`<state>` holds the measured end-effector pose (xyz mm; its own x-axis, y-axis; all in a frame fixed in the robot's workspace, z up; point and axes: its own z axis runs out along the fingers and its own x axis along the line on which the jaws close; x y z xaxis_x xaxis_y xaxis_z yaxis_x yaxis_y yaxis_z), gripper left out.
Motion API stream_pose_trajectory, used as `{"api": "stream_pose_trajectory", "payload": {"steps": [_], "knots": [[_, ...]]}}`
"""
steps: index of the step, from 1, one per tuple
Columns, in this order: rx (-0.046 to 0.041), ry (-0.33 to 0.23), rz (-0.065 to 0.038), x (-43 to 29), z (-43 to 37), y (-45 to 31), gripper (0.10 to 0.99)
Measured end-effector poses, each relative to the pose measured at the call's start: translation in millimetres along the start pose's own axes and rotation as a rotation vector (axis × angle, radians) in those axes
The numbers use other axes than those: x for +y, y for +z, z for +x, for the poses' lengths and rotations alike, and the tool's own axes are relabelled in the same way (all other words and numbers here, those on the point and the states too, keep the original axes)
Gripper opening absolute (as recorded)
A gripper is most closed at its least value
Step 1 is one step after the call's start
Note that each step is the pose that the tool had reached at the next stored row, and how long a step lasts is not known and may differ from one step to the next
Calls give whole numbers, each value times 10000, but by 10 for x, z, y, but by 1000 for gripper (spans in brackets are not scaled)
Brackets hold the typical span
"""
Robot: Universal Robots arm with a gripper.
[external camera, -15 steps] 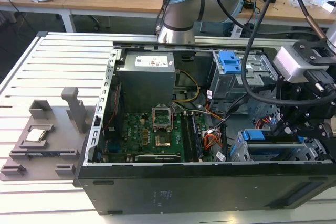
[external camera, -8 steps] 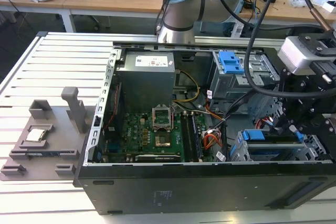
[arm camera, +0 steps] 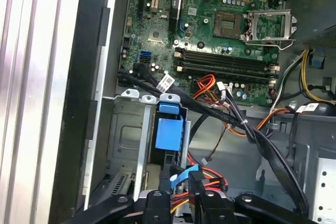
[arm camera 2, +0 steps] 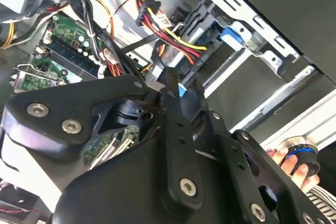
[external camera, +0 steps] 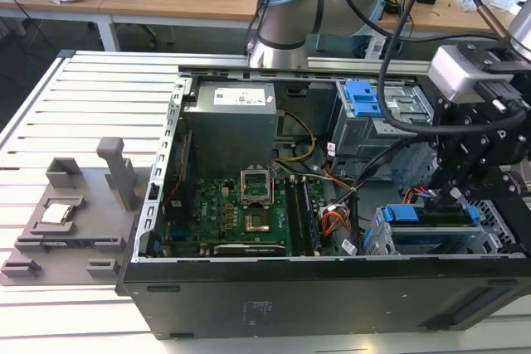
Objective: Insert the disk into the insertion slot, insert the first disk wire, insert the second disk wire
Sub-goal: 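Insert the second disk wire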
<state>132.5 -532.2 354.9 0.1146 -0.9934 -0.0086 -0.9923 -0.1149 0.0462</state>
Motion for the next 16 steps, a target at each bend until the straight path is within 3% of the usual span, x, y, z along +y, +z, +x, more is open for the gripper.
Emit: {"api": "stream_pose_trajectory", "payload": {"steps": [2,5,8,11,13,16], "knots": [[95,-67,-11,18,-18,44,282],[157,-117,-19,23,-21,91,282],[380,-155,-46,24,-22,113,282],[711,-184,-86,23,-22,130,282],[784,-194,-95,21,-22,163,282],[816,-193,-99,21,-21,182,282]]}}
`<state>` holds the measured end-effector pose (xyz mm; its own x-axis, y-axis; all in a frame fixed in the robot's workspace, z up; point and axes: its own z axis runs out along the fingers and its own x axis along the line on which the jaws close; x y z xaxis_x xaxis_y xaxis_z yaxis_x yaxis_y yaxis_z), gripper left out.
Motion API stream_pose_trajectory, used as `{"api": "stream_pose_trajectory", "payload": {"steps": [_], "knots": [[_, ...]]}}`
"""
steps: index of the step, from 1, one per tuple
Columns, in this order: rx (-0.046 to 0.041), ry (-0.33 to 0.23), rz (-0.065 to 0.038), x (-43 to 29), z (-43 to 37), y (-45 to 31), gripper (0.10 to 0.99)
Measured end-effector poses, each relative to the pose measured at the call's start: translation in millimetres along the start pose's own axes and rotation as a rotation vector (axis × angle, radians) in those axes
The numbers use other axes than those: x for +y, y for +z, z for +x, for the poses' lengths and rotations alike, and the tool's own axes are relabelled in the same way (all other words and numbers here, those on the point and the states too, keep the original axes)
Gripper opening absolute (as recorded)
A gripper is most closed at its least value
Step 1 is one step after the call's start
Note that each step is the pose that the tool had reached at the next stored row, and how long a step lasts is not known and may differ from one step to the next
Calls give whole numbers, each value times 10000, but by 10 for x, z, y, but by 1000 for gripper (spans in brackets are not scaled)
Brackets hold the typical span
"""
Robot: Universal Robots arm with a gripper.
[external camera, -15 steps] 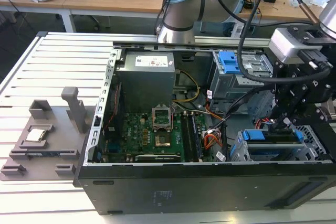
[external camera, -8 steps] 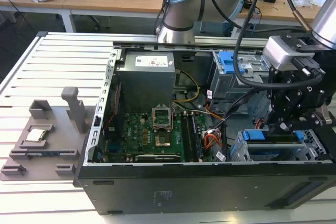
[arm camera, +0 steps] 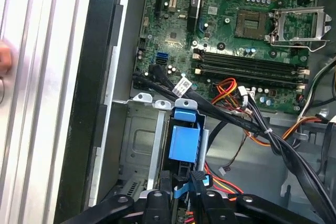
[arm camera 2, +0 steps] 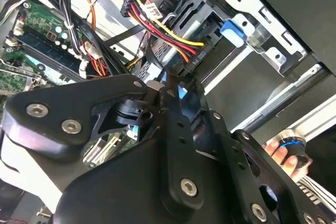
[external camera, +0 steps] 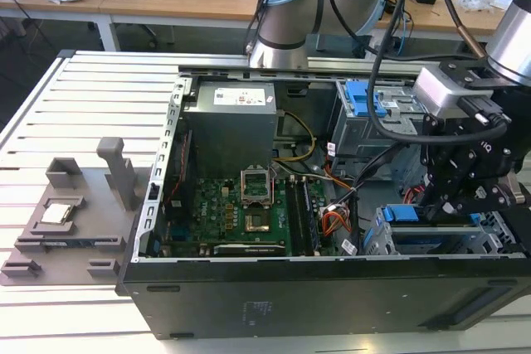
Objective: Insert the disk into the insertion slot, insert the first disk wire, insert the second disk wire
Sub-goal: 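Insert the second disk wire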
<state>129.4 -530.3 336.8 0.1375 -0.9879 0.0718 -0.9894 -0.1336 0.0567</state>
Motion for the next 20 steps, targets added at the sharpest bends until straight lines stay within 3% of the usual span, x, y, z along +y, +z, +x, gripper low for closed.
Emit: {"api": "stream_pose_trajectory", "payload": {"steps": [3,4,5,10,12,20], "knots": [[12,1,-2,0,0,2,282],[21,1,-2,0,0,2,212],[25,1,-3,0,-1,2,208],[51,3,-6,0,-1,-9,208],[54,3,2,4,5,-73,208],[22,2,8,5,5,-73,208]]}}
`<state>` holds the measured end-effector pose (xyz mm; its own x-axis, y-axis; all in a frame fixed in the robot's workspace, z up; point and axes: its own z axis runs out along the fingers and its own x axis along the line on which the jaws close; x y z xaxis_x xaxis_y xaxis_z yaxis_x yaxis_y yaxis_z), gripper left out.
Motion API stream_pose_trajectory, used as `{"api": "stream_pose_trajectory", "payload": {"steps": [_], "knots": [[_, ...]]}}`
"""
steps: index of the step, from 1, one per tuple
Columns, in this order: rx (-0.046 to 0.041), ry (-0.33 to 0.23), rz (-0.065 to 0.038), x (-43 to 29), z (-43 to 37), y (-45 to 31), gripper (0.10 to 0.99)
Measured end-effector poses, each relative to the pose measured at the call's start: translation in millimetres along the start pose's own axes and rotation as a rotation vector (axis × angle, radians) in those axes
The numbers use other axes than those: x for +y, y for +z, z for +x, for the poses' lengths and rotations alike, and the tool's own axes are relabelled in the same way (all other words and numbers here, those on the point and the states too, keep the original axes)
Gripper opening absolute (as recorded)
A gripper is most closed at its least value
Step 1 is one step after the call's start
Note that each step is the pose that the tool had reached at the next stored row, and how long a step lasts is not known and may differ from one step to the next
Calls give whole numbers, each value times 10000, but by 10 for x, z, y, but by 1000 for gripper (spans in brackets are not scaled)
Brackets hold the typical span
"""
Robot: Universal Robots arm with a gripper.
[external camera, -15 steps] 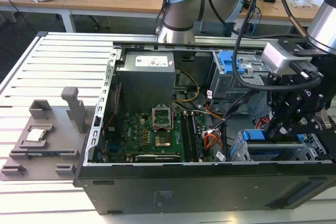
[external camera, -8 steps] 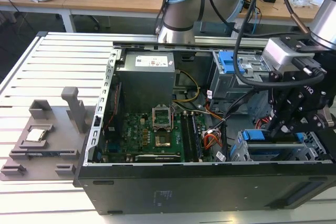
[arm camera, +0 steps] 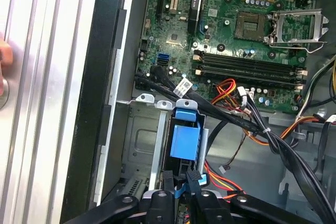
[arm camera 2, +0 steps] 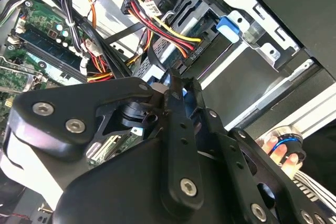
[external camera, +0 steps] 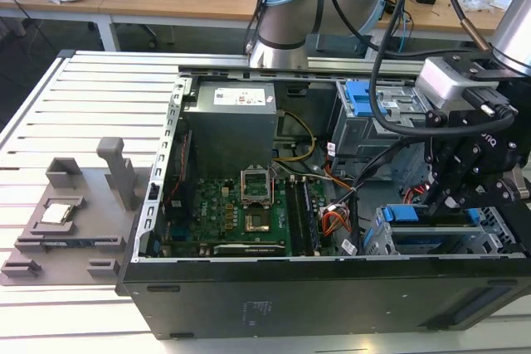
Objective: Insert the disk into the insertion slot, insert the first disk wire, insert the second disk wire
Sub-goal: 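Insert the second disk wire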
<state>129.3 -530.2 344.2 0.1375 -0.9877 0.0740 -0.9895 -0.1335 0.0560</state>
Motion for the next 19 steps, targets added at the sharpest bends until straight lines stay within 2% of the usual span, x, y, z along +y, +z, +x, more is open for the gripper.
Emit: {"api": "stream_pose_trajectory", "payload": {"steps": [7,11,12,13,17,19], "knots": [[-1,0,0,0,0,0,208],[-1,0,0,0,0,0,267],[0,0,0,0,0,0,141],[-1,0,0,0,0,0,106],[-1,0,1,0,1,-6,106],[-2,0,1,4,5,-67,106]]}}
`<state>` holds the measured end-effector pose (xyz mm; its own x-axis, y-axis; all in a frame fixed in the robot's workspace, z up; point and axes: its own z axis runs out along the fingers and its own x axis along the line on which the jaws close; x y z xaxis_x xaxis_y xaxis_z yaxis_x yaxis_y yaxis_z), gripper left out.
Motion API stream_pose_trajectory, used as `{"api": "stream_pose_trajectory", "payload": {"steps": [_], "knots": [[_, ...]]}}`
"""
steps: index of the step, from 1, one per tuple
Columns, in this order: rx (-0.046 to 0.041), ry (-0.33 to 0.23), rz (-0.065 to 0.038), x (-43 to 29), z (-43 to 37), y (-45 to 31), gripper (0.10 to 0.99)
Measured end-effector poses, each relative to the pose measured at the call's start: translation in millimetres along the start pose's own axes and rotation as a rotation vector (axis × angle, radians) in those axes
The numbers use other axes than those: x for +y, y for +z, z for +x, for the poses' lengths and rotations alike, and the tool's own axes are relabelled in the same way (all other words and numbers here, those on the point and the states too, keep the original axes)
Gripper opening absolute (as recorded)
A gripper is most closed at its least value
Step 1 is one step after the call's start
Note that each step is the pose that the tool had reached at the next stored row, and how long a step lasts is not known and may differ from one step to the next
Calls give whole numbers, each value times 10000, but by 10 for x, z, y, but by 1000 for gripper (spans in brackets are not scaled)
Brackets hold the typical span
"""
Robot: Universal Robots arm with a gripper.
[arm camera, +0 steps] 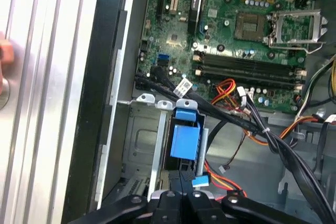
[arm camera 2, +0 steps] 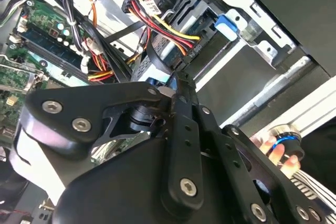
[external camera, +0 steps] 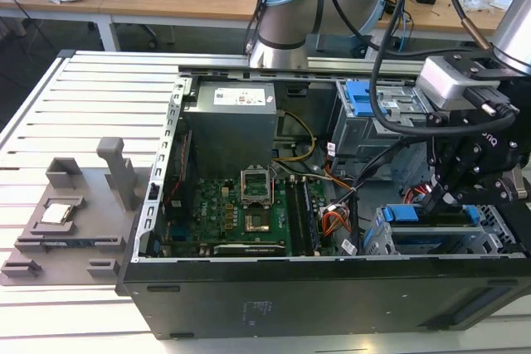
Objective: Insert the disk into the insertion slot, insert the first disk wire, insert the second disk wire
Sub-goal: 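Insert the second disk wire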
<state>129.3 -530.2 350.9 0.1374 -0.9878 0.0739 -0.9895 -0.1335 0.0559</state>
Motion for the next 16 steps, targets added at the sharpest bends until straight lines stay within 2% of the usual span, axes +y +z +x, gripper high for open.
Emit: {"api": "stream_pose_trajectory", "payload": {"steps": [2,3,5,10,16], "knots": [[-321,120,17,-9,0,10,106],[-356,173,11,-13,-1,17,106],[-392,262,-3,-31,1,26,106],[-409,371,-52,-102,6,40,106],[-460,773,-109,-106,20,71,106]]}}
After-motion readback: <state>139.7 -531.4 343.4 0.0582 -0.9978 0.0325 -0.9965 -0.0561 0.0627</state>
